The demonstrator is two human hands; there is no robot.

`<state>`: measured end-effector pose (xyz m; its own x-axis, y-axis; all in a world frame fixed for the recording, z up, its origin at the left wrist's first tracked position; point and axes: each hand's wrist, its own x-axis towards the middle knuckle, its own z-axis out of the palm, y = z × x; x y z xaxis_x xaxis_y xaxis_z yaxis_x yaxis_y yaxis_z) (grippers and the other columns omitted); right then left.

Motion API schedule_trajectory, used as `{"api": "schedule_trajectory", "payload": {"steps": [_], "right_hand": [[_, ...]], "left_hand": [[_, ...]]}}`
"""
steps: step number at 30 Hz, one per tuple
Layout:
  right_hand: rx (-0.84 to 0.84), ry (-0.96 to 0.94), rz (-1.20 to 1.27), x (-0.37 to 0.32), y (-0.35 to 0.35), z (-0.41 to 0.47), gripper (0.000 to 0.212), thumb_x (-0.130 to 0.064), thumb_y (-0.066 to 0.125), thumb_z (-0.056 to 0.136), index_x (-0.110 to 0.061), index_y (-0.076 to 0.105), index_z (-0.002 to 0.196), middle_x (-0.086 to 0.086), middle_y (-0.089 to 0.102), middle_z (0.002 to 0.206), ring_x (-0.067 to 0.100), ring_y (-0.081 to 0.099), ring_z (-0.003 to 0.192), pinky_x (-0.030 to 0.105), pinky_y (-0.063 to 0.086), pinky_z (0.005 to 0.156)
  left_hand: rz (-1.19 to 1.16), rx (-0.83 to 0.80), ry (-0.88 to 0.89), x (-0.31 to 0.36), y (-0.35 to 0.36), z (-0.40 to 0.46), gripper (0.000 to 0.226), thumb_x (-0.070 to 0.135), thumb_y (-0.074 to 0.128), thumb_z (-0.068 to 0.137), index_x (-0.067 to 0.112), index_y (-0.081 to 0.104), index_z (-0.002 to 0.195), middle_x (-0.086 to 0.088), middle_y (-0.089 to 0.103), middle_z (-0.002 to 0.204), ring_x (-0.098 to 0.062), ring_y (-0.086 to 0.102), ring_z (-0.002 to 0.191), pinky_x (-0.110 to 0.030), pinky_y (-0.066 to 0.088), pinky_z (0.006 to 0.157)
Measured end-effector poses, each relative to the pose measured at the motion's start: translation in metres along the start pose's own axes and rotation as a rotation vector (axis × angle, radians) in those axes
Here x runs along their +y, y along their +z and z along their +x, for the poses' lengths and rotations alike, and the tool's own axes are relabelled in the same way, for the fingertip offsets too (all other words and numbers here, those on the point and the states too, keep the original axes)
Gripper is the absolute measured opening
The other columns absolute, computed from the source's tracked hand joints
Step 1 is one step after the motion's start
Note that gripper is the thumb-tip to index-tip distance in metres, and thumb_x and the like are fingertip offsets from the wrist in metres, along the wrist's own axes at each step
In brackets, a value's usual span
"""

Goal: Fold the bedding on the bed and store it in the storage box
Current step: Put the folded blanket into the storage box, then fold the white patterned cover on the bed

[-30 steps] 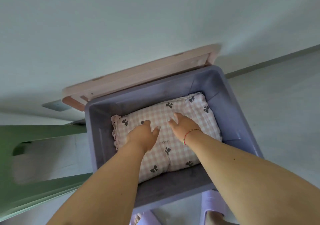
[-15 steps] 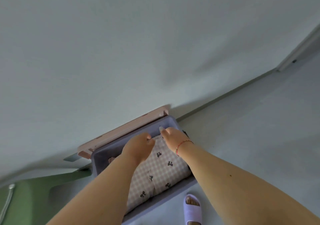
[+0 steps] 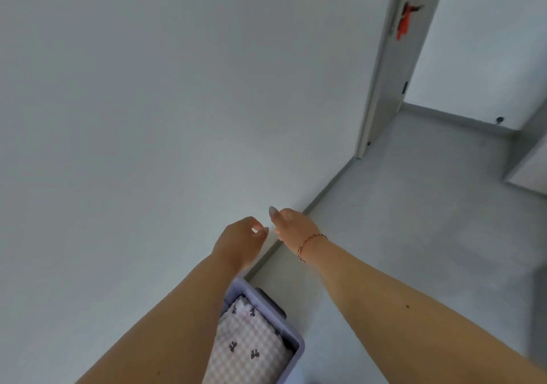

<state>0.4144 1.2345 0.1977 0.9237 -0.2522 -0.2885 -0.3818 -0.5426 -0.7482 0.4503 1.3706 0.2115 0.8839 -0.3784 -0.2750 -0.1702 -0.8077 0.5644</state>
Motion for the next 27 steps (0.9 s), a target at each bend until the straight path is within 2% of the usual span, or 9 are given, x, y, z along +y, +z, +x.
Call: {"api": "schedule_trajectory", "payload": {"steps": [3,6,9,12,16,19,21,24,27], "right_hand": [[0.134,0.068,0.078,0.018,-0.043,-0.03,0.048,-0.056,0.024,0.095,-0.018,0.05,0.083,0.003,0.056,0.082,0.026,0.057,0.086,0.031,0.04,0.072],[0.263,0.114,0.132,0.043,-0.089,-0.068,0.056,-0.051,0.024,0.098,-0.006,0.058,0.098,0.013,0.062,0.091,0.027,0.057,0.086,0.035,0.043,0.079],[0.397,0.173,0.203,0.077,-0.13,-0.102,0.057,-0.051,0.026,0.098,-0.004,0.06,0.103,0.016,0.064,0.098,0.029,0.06,0.092,0.039,0.045,0.087],[0.507,0.265,0.252,0.122,-0.177,-0.137,0.059,-0.047,0.025,0.1,0.0,0.059,0.108,0.02,0.064,0.104,0.034,0.061,0.099,0.042,0.046,0.092],[0.694,0.376,0.383,0.193,-0.243,-0.173,0.064,-0.049,0.027,0.098,0.005,0.06,0.1,0.019,0.062,0.089,0.036,0.062,0.092,0.045,0.046,0.089],[0.801,0.451,0.47,0.252,-0.293,-0.195,0.049,-0.048,0.031,0.098,-0.012,0.056,0.074,0.02,0.062,0.088,0.036,0.06,0.089,0.049,0.046,0.094],[0.869,0.495,0.5,0.289,-0.326,-0.211,0.042,-0.045,0.033,0.099,-0.023,0.049,0.067,0.014,0.058,0.088,0.03,0.057,0.087,0.048,0.045,0.096],[0.996,0.585,0.559,0.346,-0.372,-0.24,0.034,-0.036,0.038,0.099,-0.024,0.049,0.07,0.015,0.06,0.094,0.03,0.058,0.09,0.049,0.047,0.095],[1.024,0.683,0.564,0.4,-0.417,-0.262,0.031,-0.037,0.034,0.099,-0.016,0.056,0.092,0.022,0.063,0.11,0.037,0.06,0.103,0.049,0.047,0.095]], "left_hand": [[0.026,-0.027,0.125,0.05,0.01,-0.001,0.026,0.044,0.045,0.097,0.027,0.06,0.111,0.001,0.069,0.107,-0.016,0.065,0.098,-0.034,0.05,0.093],[0.008,-0.084,0.241,0.107,0.032,-0.006,0.022,0.041,0.047,0.096,0.025,0.06,0.102,0.001,0.07,0.099,-0.016,0.066,0.09,-0.032,0.052,0.085],[-0.02,-0.166,0.347,0.166,0.063,-0.013,0.023,0.039,0.049,0.096,0.02,0.062,0.099,0.0,0.071,0.092,-0.018,0.066,0.088,-0.031,0.053,0.081],[-0.033,-0.274,0.46,0.234,0.103,-0.028,0.019,0.034,0.05,0.097,0.018,0.06,0.094,-0.002,0.071,0.09,-0.019,0.066,0.084,-0.024,0.049,0.064],[-0.038,-0.413,0.563,0.321,0.167,-0.037,0.016,0.033,0.052,0.096,0.022,0.058,0.086,-0.002,0.072,0.086,-0.021,0.068,0.087,-0.035,0.054,0.082],[-0.038,-0.488,0.607,0.392,0.222,-0.04,0.018,0.03,0.053,0.095,0.024,0.057,0.079,-0.002,0.072,0.082,-0.022,0.069,0.086,-0.035,0.053,0.081],[-0.042,-0.533,0.637,0.434,0.256,-0.044,0.019,0.028,0.052,0.095,0.023,0.057,0.077,-0.003,0.072,0.081,-0.023,0.069,0.084,-0.034,0.052,0.078],[-0.013,-0.611,0.681,0.495,0.311,-0.052,0.02,0.024,0.052,0.094,0.019,0.059,0.076,-0.008,0.073,0.083,-0.025,0.07,0.084,-0.035,0.053,0.081],[-0.018,-0.686,0.714,0.552,0.356,-0.059,0.017,0.026,0.053,0.09,0.018,0.059,0.076,-0.006,0.072,0.078,-0.027,0.07,0.085,-0.038,0.054,0.081]]}}
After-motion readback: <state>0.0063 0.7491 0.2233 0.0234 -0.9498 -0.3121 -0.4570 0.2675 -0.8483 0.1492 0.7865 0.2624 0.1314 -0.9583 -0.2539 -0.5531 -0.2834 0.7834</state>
